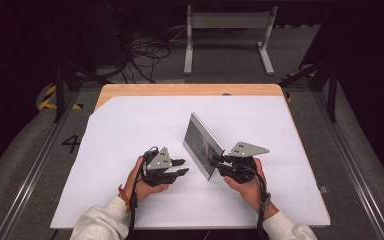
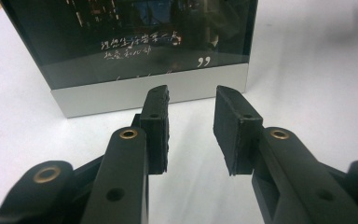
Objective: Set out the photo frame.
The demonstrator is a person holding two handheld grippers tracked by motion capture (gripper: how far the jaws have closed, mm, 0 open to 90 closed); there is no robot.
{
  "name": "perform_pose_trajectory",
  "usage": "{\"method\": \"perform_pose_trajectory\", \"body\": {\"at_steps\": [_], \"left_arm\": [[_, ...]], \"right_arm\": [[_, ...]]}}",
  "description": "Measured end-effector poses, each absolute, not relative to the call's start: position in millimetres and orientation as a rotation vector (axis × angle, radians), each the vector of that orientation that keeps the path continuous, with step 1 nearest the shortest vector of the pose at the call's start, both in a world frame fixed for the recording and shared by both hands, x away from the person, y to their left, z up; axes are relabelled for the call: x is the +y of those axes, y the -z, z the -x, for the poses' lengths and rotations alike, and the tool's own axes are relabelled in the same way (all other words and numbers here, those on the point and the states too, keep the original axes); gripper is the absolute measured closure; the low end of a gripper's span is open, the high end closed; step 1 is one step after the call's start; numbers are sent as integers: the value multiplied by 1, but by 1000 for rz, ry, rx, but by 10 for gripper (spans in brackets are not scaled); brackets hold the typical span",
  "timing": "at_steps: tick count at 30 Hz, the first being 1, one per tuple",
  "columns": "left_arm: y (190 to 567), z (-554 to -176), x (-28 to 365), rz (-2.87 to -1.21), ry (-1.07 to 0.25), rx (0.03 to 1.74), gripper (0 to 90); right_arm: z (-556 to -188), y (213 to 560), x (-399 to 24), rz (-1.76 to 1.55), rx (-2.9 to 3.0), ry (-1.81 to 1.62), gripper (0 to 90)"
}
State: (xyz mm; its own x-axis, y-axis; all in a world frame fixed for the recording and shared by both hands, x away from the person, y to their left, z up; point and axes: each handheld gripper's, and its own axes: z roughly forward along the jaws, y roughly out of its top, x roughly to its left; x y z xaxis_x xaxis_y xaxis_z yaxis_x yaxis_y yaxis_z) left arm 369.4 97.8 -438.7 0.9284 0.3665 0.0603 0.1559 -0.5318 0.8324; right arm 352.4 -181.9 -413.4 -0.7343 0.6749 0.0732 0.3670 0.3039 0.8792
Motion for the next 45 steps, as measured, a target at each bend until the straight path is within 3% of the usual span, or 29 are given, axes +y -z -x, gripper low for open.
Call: {"method": "perform_pose_trajectory", "body": {"at_steps": [3,6,9,21,37,45], "left_arm": [[438,-370,99,-2140,-287,372,651],[438,-371,101,-2138,-288,380,647],[438,-373,104,-2136,-289,397,639],[443,-385,108,-2146,-304,445,611],[449,-411,105,-2152,-298,547,419],[448,-422,105,-2130,-265,564,334]], "right_arm": [[-354,417,-180,-978,2254,-1382,673],[-356,422,-178,-996,2262,-1379,670],[-359,430,-173,-981,2298,-1387,734],[-371,428,-182,-958,2391,-1401,769],[-381,424,-188,-887,2481,-1383,836],[-376,425,-190,-880,2481,-1314,776]]}}
